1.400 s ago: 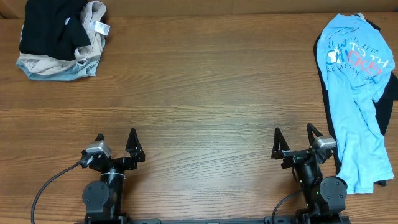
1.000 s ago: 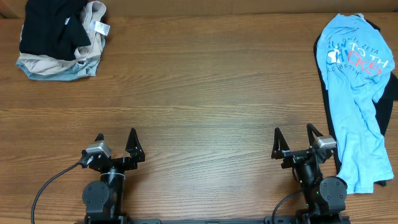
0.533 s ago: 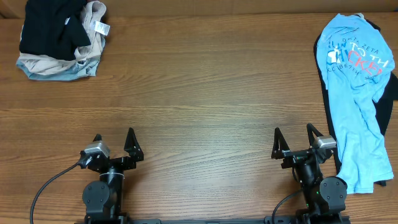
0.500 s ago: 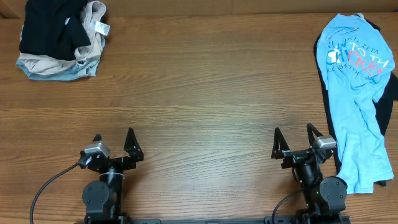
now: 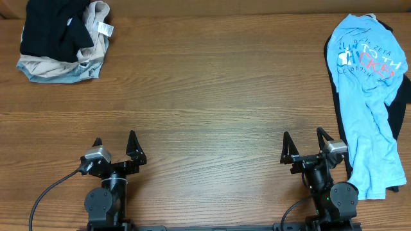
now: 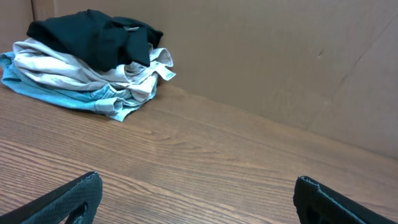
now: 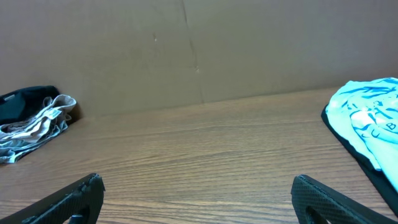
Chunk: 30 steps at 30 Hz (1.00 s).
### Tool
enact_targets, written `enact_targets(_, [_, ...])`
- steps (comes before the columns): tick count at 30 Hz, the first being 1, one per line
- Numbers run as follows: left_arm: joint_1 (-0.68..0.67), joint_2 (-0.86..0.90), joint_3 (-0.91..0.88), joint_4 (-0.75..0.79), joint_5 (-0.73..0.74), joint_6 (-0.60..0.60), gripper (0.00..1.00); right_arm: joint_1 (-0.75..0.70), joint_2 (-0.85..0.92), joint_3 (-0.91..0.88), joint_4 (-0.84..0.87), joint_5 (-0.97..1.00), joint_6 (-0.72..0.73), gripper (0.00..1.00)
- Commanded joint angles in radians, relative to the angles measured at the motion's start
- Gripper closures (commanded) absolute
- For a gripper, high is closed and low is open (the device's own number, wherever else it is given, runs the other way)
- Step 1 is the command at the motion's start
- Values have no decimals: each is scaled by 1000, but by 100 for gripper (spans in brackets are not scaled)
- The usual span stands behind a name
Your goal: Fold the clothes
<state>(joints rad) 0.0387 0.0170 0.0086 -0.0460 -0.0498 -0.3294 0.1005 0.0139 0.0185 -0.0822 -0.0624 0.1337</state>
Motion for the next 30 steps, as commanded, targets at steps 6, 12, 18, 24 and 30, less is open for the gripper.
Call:
enact_targets(6, [-6,-6,-3,32,13,31,0,3,-11,-10,7,9,-4,0])
enact_targets(12, [-6,-6,-3,78,67,43,0,3,-11,-10,25,10,-8,0])
enact_targets(18, [-6,-6,2,93,73,74,0,3,-11,13,25,13,-19,0])
enact_targets(24, [-6,-6,27,109,74,140,0,3,-11,47,24,20,-60,0])
enact_targets(30, [-6,13,109,51,73,196,0,3,-8,111,23,48,-61,0])
